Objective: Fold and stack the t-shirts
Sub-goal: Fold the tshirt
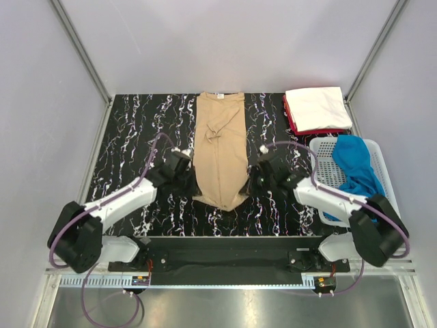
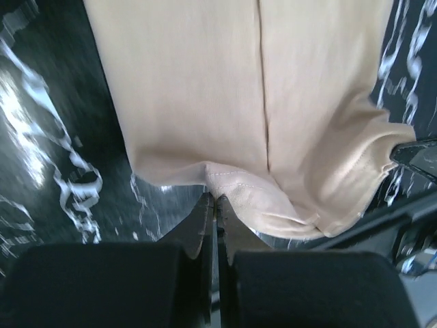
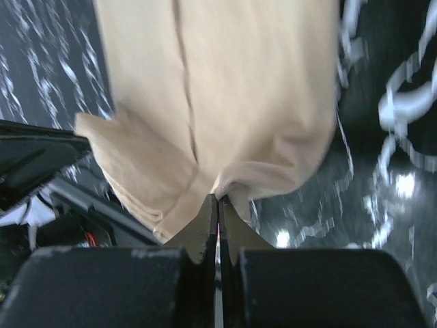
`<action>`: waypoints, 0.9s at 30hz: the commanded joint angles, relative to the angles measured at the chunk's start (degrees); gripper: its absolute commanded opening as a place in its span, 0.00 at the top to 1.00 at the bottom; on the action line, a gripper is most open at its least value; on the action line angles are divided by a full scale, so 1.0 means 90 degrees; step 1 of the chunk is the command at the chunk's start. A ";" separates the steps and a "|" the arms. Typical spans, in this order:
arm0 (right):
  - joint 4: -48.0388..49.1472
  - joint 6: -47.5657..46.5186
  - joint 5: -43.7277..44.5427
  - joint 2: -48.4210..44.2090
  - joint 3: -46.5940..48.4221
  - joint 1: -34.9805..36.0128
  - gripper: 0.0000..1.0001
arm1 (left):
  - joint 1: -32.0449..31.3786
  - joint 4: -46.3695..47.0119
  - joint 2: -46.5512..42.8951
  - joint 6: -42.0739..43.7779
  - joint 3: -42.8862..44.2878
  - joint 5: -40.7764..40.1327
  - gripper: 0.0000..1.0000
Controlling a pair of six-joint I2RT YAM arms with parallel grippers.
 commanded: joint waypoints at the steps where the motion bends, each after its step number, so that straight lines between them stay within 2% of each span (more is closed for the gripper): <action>1: -0.0244 -0.0829 0.0225 0.0610 0.1001 -0.0346 1.00 | 0.0431 0.0085 0.0476 0.0502 0.0732 0.0186 1.00; 9: -0.0624 -0.1699 -0.0370 0.2339 0.2962 -0.1245 1.00 | 0.1262 -0.0022 0.2243 0.1108 0.2509 0.0186 1.00; 14: -0.0976 -0.1993 -0.0478 0.3363 0.4107 -0.1635 1.00 | 0.1574 -0.0158 0.3075 0.1119 0.3739 0.0283 1.00; 19: -0.1425 -0.2139 -0.0683 0.3961 0.5211 -0.1851 1.00 | 0.1799 -0.0510 0.3905 0.1099 0.4910 0.0459 1.00; 27: -0.1670 -0.2364 -0.1054 0.4664 0.6490 -0.2066 1.00 | 0.2160 -0.0813 0.4686 0.1128 0.5976 0.0703 1.00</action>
